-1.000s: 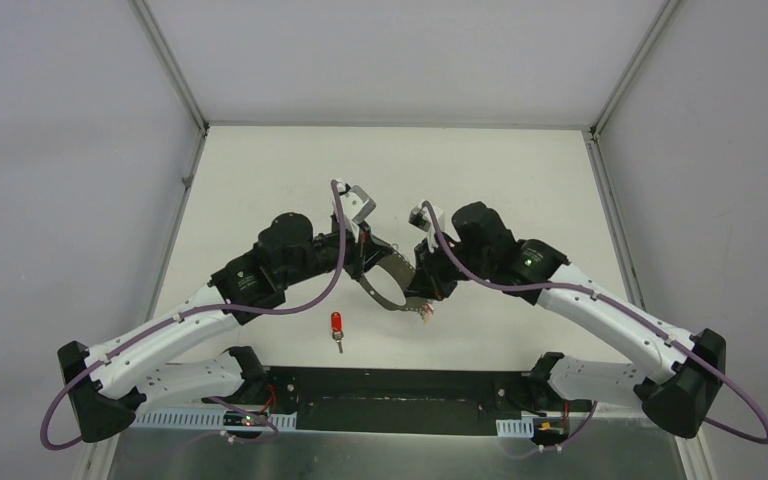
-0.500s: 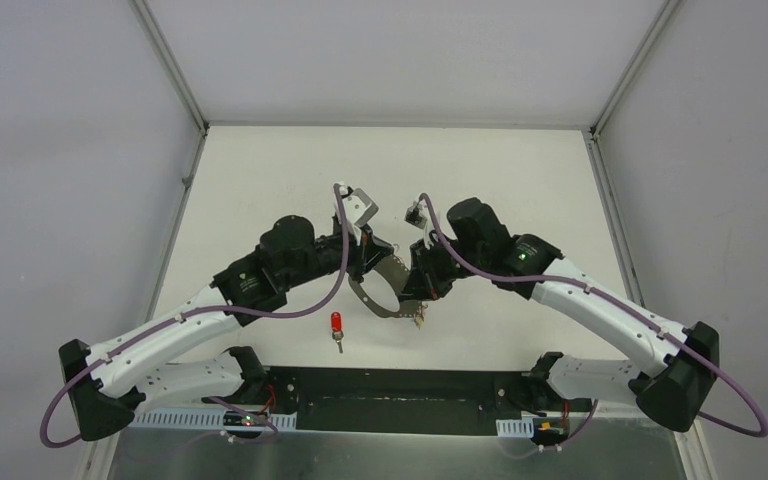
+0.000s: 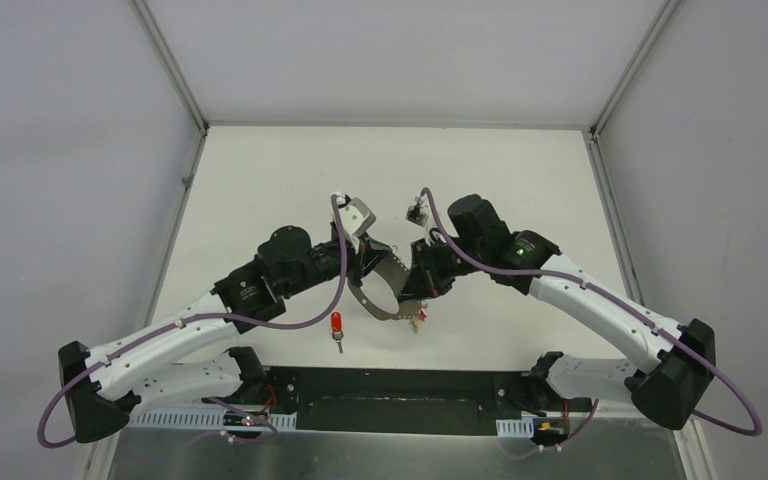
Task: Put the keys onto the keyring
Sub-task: Adjust the keyring at the center of the board.
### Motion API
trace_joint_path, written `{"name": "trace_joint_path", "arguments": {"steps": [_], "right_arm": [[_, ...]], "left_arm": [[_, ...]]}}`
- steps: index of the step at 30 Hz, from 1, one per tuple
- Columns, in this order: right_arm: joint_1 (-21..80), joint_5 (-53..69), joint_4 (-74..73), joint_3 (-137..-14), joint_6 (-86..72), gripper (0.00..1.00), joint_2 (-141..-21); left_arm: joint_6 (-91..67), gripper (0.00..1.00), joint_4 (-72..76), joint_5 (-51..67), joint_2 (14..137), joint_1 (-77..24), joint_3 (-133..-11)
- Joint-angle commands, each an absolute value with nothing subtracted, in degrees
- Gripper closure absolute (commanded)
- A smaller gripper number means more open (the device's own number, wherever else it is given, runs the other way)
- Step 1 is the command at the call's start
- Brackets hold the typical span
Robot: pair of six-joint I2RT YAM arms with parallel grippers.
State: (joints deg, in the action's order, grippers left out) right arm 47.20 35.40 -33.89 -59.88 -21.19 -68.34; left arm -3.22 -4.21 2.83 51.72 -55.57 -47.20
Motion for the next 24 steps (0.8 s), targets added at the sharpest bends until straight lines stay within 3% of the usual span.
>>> {"name": "trace_joint_path", "arguments": {"steps": [1, 24], "right_arm": [[46.4, 40.5, -28.9, -62.9, -22.6, 1.0, -67.9], [46.0, 46.1, -27.3, -64.1, -24.8, 1.0, -70.5]], "left_arm": [[0.4, 1.0, -2.9, 0.8, 48.7, -56.2, -45.9], [3.6, 1.0, -0.9, 1.9, 50.8, -57.8, -44.1]]}}
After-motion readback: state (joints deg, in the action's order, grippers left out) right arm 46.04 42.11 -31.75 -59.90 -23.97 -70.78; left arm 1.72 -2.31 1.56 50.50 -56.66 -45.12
